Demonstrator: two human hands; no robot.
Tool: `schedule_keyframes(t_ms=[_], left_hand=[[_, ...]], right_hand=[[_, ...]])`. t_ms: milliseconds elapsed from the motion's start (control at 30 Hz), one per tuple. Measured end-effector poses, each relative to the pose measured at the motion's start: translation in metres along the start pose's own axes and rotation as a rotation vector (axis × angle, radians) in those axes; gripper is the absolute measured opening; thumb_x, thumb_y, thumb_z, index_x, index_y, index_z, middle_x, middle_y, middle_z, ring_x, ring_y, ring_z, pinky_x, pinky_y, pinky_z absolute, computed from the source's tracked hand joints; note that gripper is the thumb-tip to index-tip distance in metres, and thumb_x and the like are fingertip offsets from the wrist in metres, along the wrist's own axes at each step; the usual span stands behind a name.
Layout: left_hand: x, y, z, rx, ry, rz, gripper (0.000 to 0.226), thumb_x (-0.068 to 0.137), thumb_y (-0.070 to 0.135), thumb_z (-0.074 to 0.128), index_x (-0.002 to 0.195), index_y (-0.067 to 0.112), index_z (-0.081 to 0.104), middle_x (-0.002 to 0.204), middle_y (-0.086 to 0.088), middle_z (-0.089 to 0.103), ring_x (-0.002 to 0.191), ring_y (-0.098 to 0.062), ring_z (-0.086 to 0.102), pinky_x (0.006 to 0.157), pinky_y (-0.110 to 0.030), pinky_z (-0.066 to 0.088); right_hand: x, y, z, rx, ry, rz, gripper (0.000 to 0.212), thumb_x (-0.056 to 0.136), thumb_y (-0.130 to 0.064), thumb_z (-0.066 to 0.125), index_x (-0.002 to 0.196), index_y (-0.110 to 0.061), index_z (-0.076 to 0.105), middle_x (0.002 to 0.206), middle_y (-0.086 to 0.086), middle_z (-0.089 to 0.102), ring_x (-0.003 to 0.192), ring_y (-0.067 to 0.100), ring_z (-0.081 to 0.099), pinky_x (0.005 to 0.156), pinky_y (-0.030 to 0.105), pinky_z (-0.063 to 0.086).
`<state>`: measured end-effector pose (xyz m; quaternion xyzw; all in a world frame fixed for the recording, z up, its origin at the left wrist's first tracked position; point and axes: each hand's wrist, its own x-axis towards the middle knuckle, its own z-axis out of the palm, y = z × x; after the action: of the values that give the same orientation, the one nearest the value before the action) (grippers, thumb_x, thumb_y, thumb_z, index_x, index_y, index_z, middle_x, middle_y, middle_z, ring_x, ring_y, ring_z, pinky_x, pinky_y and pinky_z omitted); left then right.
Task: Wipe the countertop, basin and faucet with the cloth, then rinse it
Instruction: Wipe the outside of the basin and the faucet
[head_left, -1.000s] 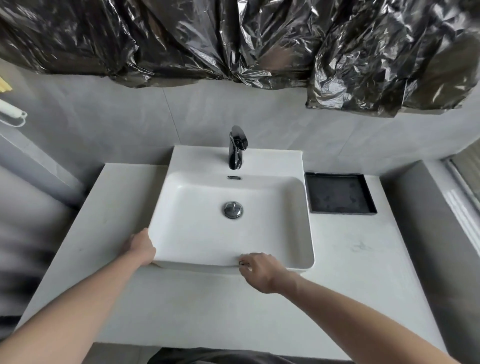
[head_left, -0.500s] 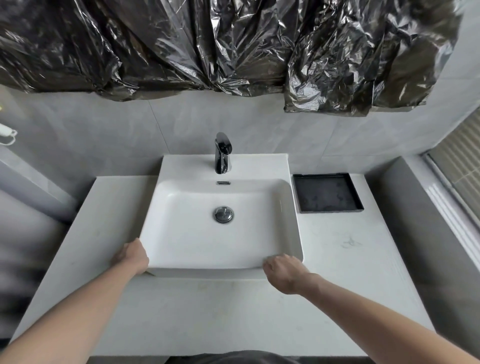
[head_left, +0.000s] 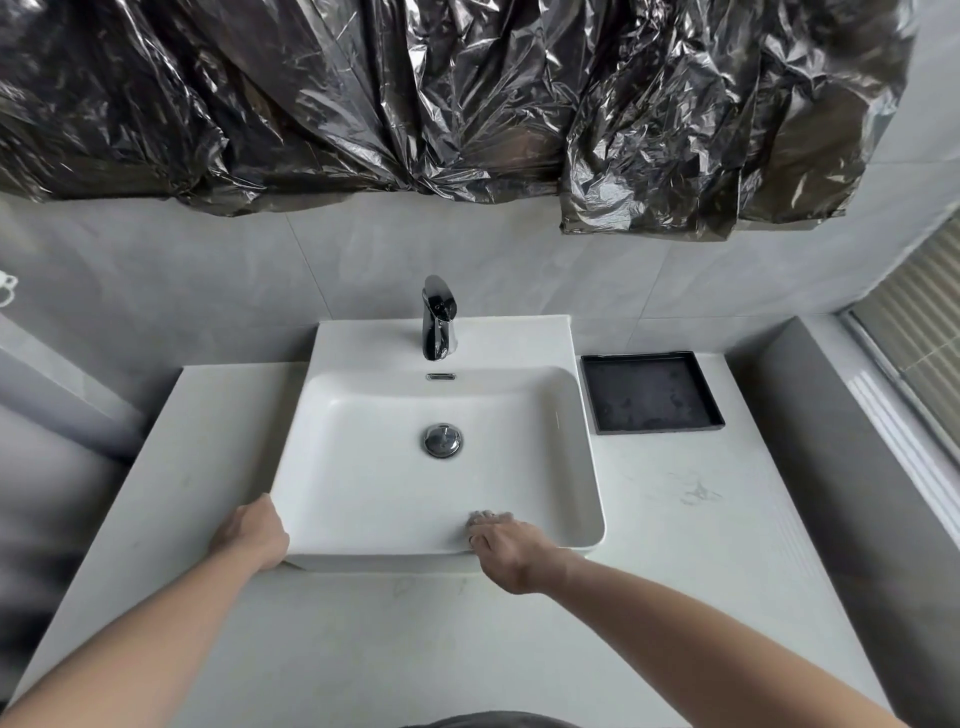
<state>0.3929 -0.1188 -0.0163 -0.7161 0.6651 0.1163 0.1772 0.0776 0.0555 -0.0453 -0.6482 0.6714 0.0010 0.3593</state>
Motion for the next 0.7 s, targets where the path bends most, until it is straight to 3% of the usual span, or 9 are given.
schedule_keyframes(t_ms=[100,200,433,567,700], left_hand=[[0.004,-0.002,0.001,-0.011,-0.001,0.000,0.044,0.085,0.014,0.051,0.128,0.013,0.056,0.130,-0.013,0.064,0.117,-0.033,0.063,0.090,-0.037,0.055],[0.007,-0.004,0.002,-0.018,-0.011,0.011,0.042,0.084,0.013,0.050,0.126,0.014,0.056,0.128,-0.012,0.064,0.115,-0.032,0.063,0.088,-0.036,0.054],[0.013,-0.007,0.004,-0.039,-0.032,0.025,0.038,0.083,0.014,0.052,0.121,0.015,0.056,0.125,-0.011,0.065,0.113,-0.032,0.064,0.086,-0.034,0.054],[0.014,-0.009,0.006,-0.042,-0.031,0.028,0.038,0.082,0.014,0.051,0.119,0.016,0.056,0.123,-0.010,0.065,0.111,-0.032,0.064,0.085,-0.034,0.054],[0.014,-0.010,0.009,-0.059,-0.019,0.032,0.041,0.082,0.013,0.050,0.123,0.016,0.056,0.125,-0.010,0.064,0.112,-0.032,0.063,0.086,-0.034,0.054]], right_hand=[[0.017,0.007,-0.004,-0.028,0.001,-0.024,0.052,0.106,-0.020,0.025,0.150,0.002,0.041,0.165,0.016,0.029,0.154,0.025,0.022,0.127,0.037,0.011],[0.028,0.016,-0.017,-0.105,0.031,-0.014,0.056,0.104,-0.013,0.032,0.158,0.000,0.029,0.170,0.014,0.016,0.158,0.025,0.010,0.128,0.036,0.001],[0.037,0.061,-0.052,-0.250,0.036,0.092,0.067,0.100,-0.008,0.038,0.162,-0.004,0.013,0.172,0.009,0.007,0.159,0.023,0.007,0.129,0.035,0.007],[0.030,0.090,-0.066,-0.350,0.106,0.172,0.052,0.106,-0.023,0.039,0.155,-0.006,0.035,0.164,0.010,0.034,0.151,0.026,0.030,0.126,0.035,0.016],[0.007,0.097,-0.064,-0.573,0.075,0.093,0.039,0.102,-0.023,0.040,0.131,-0.011,0.065,0.136,0.008,0.059,0.132,0.026,0.049,0.121,0.037,0.020]])
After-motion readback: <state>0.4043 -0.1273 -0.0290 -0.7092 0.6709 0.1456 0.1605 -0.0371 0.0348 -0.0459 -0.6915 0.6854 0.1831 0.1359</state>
